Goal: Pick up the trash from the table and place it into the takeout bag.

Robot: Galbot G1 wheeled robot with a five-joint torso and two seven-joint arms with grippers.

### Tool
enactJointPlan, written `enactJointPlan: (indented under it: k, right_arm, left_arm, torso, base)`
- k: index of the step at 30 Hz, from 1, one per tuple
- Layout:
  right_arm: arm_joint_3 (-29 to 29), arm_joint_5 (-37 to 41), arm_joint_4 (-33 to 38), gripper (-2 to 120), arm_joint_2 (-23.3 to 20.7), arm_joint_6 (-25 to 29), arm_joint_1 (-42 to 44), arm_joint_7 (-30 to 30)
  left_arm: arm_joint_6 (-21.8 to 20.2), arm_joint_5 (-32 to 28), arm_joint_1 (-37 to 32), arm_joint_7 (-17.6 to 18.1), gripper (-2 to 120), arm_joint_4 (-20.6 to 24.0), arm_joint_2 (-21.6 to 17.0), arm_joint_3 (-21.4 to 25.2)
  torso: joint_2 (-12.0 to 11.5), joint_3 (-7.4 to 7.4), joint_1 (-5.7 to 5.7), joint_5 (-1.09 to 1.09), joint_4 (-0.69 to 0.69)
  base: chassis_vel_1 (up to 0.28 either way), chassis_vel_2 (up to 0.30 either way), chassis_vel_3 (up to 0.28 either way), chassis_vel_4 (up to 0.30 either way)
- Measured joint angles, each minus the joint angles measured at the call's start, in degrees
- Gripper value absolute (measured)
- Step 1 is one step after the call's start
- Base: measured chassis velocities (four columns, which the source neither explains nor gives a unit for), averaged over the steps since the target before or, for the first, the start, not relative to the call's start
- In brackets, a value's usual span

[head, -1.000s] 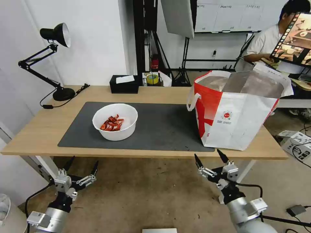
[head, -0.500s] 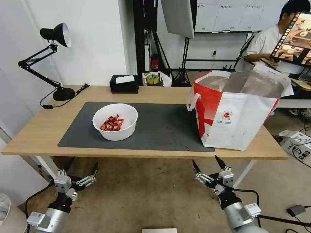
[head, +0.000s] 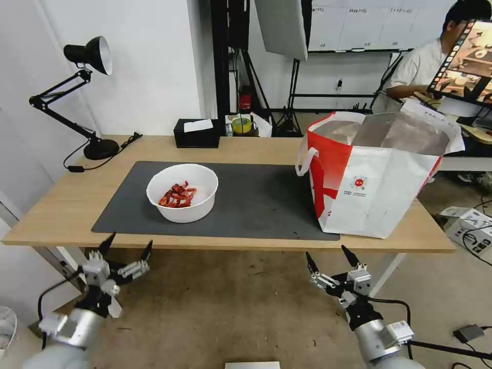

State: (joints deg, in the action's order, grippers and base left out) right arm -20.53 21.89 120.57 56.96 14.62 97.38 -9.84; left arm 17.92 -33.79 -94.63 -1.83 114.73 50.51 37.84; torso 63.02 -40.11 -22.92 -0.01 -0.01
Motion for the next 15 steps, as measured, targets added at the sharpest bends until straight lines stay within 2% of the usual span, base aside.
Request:
enactJointPlan:
  k: [9, 15]
  right_arm:
    - [-0.02, 0.02, 0.01, 100, -0.03, 0.00, -0.04, -0.01]
    - [-0.04, 0.05, 0.03, 100, -0.05, -0.01, -0.04, -0.01]
  left_arm:
    - [-4.00, -5.52, 5.27, 1.82, 100, -0.16, -6.40, 0.23]
    - [-7.58, -10.49, 13.23, 3.38, 100, -2.15, -11.52, -4.47]
  torso:
    - [0.00, 0.00, 0.00, 0.01, 0.01]
    - [0.00, 0.00, 0.00, 0.01, 0.01]
  base:
    - [0.000, 0.000, 0.000, 0.000]
    - [0.000, 0.000, 0.000, 0.000]
